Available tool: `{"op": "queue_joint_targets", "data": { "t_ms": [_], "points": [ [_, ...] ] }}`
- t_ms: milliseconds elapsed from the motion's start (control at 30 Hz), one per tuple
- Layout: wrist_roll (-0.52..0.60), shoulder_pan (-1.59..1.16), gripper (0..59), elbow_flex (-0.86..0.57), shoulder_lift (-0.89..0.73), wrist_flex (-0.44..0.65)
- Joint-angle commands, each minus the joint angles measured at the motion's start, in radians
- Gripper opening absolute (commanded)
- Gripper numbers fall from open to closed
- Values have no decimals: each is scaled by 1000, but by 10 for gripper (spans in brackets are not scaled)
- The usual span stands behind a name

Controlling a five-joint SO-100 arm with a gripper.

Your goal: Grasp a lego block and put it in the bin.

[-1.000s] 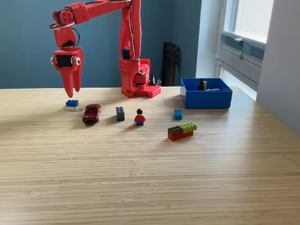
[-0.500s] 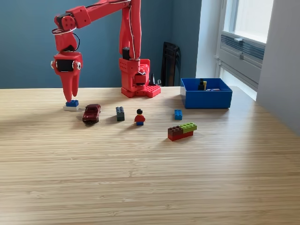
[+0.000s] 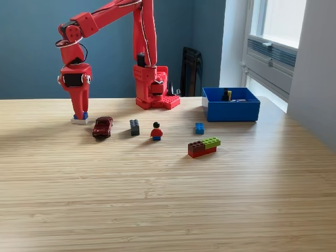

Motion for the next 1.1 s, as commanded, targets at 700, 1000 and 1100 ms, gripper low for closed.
{"op": "queue_joint_targets", "data": {
  "t_ms": [700,1000,1100],
  "points": [
    [20,20,0,-144,-115,-49],
    [296,-14,0,-268,-114,-43],
    [446,-35,0,-342,-101,-34]
  ]
}}
